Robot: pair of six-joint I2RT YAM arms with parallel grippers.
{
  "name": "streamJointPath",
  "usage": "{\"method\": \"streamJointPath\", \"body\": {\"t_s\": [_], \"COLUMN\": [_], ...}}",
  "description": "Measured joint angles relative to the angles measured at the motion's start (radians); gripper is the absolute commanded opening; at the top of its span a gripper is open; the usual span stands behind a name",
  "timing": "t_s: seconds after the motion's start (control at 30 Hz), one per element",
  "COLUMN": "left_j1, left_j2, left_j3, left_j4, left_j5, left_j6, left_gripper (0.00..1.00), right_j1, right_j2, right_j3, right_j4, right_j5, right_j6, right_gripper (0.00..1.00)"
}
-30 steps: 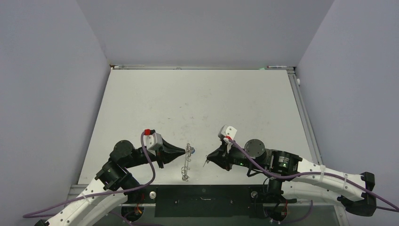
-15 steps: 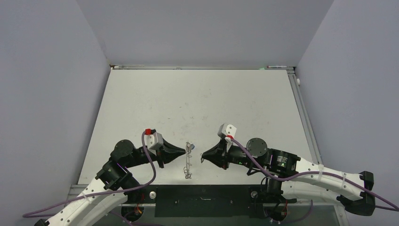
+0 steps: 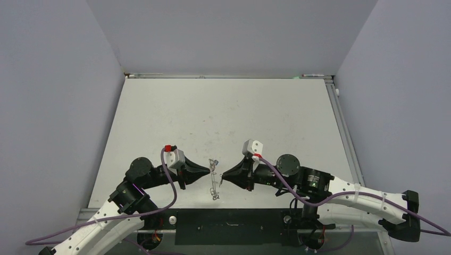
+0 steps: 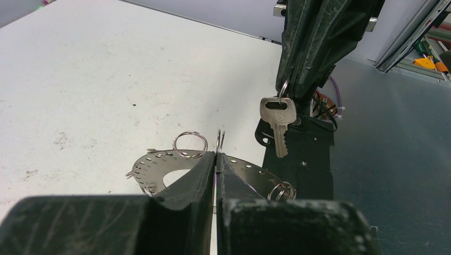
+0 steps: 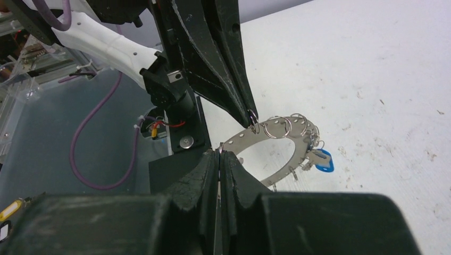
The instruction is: Put the keys on the keyring
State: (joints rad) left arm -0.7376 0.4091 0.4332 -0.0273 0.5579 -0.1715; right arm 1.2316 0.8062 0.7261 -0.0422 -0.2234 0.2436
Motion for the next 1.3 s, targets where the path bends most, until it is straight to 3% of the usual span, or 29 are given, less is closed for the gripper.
{"method": "streamJointPath", "body": {"t_s": [0.6,1.3], "left_j1": [0.0,0.0], "left_j2": [-0.002,-0.003], "left_j3": [0.0,0.0], "left_j4": [0.0,0.0], "left_j5": [0.0,0.007], "left_j6": [0.0,-0.001], "left_gripper": [0.0,0.0], "right_j1": [0.0,0.0], "right_j2": [0.092,0.148], "right_j3": [-0.021,-0.021], "right_j4": [0.161,0.188], "right_j5": [-0.043,0.03], "right_j6": [-0.023,-0.023], "right_gripper": [0.05,0.05]}}
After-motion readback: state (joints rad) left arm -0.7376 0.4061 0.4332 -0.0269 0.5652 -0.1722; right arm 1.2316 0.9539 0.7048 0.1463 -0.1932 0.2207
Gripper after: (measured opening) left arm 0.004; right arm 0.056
